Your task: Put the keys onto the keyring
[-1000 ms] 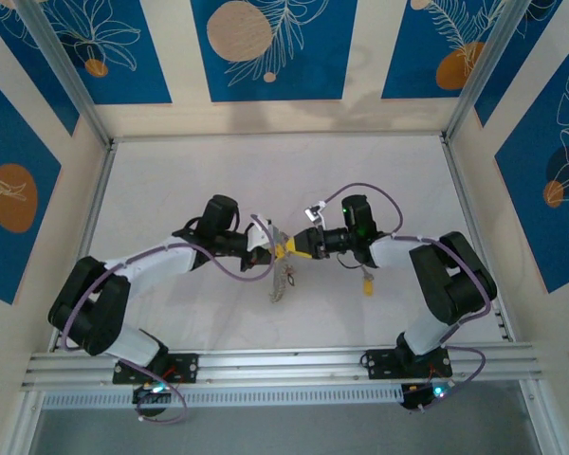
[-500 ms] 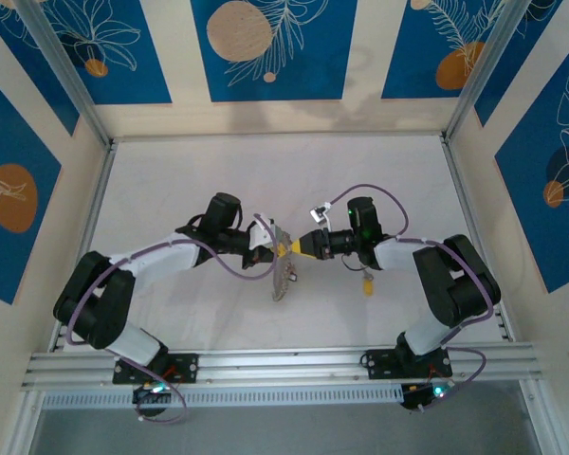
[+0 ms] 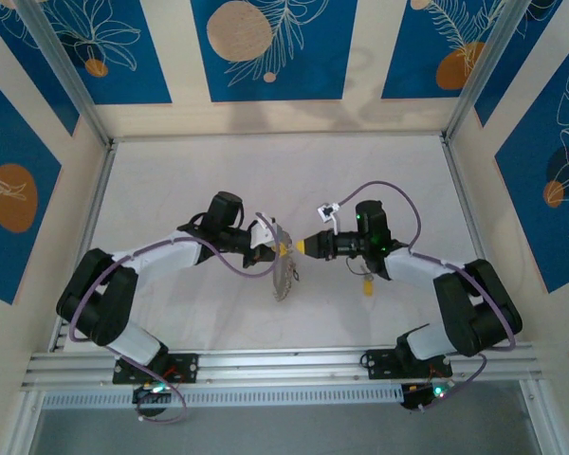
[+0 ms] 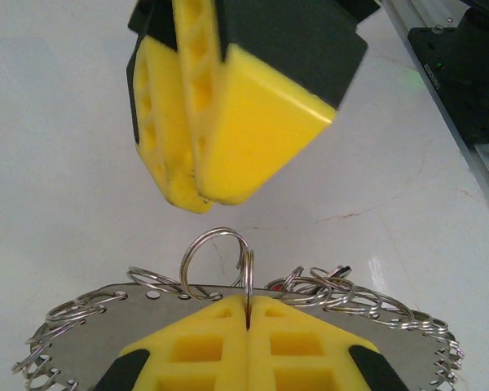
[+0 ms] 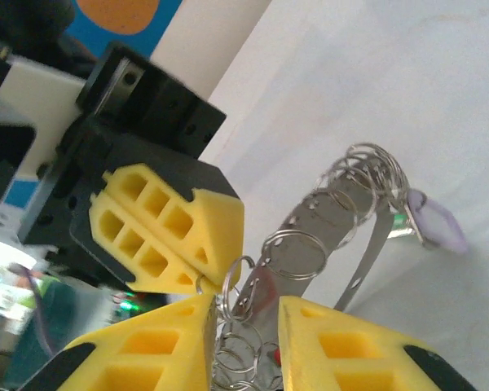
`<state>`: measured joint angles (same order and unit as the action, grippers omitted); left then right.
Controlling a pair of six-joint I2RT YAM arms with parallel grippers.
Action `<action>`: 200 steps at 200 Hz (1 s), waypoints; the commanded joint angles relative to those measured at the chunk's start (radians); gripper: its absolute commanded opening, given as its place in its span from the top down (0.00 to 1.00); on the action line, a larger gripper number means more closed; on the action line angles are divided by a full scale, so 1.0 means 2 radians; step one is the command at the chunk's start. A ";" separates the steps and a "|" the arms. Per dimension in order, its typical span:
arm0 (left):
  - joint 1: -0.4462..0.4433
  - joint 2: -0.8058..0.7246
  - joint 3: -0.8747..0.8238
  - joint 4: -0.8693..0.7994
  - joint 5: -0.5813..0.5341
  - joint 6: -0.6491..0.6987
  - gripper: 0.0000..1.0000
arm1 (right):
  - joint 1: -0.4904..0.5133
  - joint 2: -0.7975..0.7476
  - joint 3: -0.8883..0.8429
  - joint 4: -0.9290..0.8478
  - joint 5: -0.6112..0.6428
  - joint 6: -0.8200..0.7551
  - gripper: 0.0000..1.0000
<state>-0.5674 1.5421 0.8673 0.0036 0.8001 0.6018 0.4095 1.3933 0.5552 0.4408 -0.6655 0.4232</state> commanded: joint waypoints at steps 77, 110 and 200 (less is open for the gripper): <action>-0.004 0.004 0.014 -0.044 -0.005 0.050 1.00 | 0.105 -0.089 -0.042 -0.062 0.168 -0.475 0.70; -0.005 0.004 0.018 -0.072 0.006 0.085 1.00 | 0.105 -0.084 -0.046 -0.048 0.183 -0.539 0.68; -0.017 0.010 0.014 -0.036 -0.031 0.092 1.00 | 0.105 -0.075 0.012 -0.127 0.184 -0.639 0.68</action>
<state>-0.5854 1.5421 0.8841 -0.0662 0.7570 0.7460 0.6209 1.2240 0.5262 0.2295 -0.3119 -0.7685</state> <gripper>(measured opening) 0.042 0.337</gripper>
